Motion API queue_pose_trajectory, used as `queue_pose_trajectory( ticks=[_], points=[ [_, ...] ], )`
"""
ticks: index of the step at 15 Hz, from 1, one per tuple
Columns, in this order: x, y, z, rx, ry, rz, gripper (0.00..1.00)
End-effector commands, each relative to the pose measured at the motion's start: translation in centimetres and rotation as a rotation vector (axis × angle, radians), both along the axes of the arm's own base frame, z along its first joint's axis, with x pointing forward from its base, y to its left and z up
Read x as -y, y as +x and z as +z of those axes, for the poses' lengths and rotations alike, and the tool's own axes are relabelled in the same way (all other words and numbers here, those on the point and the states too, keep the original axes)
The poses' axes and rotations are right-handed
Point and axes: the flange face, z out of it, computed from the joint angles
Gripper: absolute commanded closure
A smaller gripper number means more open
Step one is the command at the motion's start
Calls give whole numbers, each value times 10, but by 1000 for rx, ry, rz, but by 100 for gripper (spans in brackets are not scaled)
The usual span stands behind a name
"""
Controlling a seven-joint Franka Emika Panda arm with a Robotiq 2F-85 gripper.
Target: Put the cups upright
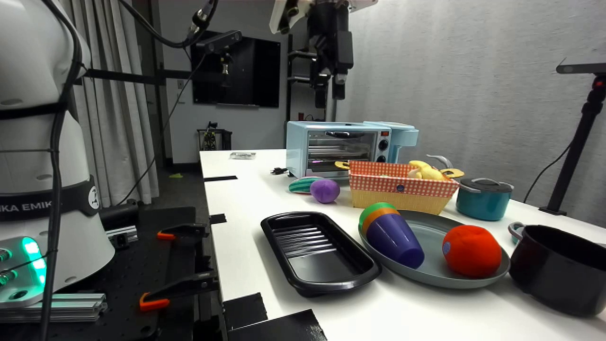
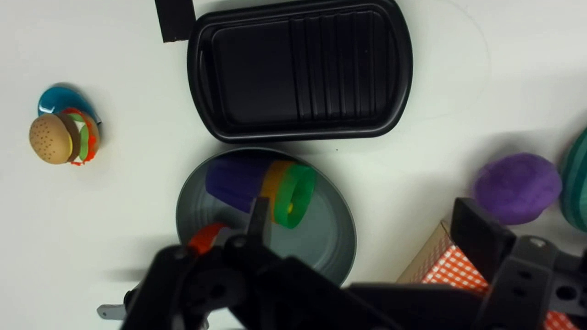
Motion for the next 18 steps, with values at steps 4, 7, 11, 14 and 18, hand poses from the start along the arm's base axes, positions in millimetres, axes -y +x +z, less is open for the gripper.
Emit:
queue_pose_trajectory(
  ticks=[4, 7, 11, 14, 18],
  points=[
    [10, 22, 0, 4, -8, -17, 0],
    [11, 29, -2, 1, -6, -19, 0],
    [11, 30, -1, 3, -6, -19, 0],
    [11, 30, 0, 3, -6, -19, 0],
    [14, 32, -5, 2, -8, -26, 0]
  ],
)
